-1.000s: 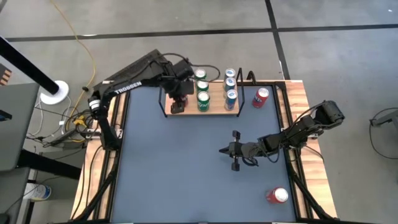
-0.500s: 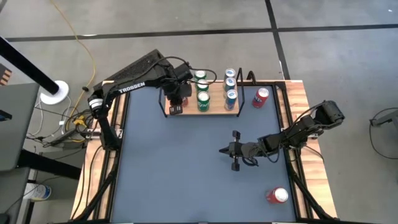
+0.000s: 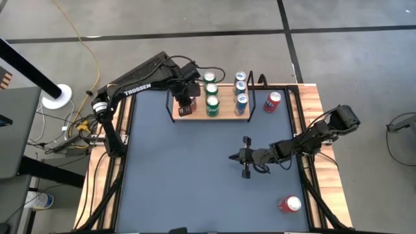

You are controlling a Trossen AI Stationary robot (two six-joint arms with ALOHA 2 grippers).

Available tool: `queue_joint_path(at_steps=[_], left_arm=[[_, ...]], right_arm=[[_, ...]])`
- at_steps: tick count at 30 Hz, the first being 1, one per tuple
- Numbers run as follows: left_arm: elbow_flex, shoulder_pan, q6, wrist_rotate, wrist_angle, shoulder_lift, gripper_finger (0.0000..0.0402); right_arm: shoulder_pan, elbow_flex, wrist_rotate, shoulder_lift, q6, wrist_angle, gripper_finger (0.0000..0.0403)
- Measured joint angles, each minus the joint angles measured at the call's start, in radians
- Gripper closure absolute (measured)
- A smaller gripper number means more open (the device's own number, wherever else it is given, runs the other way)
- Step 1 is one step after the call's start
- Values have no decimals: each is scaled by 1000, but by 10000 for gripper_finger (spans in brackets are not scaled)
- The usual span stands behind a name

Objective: Place canned beverage on shelf
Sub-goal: Put the middle red soda can on the shelf

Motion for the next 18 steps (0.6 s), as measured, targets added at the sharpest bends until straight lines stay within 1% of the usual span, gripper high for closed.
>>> queue_joint_path(at_steps=[7, 14, 18], left_arm=[[-2, 6, -1, -9, -5, 54, 401], [-2, 7, 31, -57, -8, 56, 401], [-2, 21, 32, -60, -10, 56, 401]], right_arm=[[0, 0, 0, 0, 0, -4, 403], [-1, 1, 0, 0, 1, -20, 403], [-2, 1, 0, 0, 1, -20, 403]])
